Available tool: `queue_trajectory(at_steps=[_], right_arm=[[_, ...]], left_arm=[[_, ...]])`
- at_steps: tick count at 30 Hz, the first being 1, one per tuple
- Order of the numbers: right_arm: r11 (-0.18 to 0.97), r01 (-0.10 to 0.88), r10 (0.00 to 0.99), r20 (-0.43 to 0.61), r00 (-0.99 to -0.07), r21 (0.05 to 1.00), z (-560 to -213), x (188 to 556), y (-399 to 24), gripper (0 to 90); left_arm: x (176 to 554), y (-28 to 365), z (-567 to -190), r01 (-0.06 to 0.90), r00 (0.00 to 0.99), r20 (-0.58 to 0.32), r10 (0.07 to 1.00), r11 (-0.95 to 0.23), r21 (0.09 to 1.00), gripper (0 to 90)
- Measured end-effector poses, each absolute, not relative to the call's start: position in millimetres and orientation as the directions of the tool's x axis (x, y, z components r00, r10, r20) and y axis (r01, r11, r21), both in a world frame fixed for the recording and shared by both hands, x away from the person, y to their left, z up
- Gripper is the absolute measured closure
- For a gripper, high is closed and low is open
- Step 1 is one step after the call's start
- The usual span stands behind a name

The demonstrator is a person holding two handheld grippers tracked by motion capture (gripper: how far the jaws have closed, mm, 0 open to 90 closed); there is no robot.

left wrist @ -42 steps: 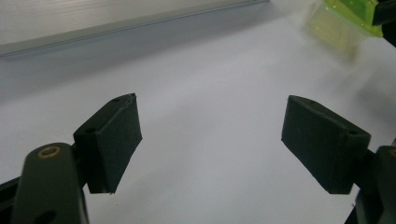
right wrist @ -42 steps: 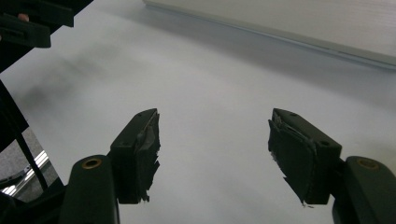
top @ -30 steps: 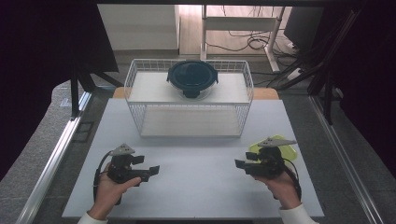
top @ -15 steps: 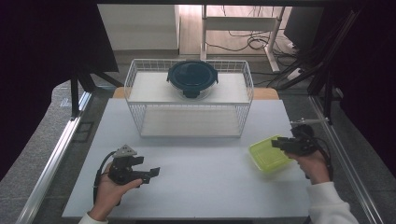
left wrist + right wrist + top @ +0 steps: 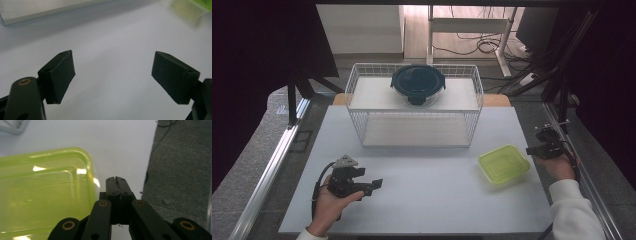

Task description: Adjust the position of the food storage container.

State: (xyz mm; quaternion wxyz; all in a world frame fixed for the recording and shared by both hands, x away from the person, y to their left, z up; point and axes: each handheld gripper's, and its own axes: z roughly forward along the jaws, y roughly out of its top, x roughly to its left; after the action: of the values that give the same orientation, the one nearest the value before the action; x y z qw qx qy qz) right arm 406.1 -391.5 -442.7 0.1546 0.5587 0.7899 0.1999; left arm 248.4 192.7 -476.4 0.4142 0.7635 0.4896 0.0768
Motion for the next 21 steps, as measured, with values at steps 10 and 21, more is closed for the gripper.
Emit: queue_trajectory(at_steps=[10,21], right_arm=[[0.349,0.841,0.932,-0.056,-0.359,0.414,-460.1,411.6,-390.3,89.2],[0.396,0.826,0.906,-0.022,-0.424,0.4,-462.2,397.2,-376.7,89.3]], left_arm=[[250.0,202.1,-478.0,0.698,0.484,-0.318,0.815,-0.142,0.701,18.3],[251.5,202.4,-480.0,0.705,0.481,-0.322,0.816,-0.141,0.695,18.5]])
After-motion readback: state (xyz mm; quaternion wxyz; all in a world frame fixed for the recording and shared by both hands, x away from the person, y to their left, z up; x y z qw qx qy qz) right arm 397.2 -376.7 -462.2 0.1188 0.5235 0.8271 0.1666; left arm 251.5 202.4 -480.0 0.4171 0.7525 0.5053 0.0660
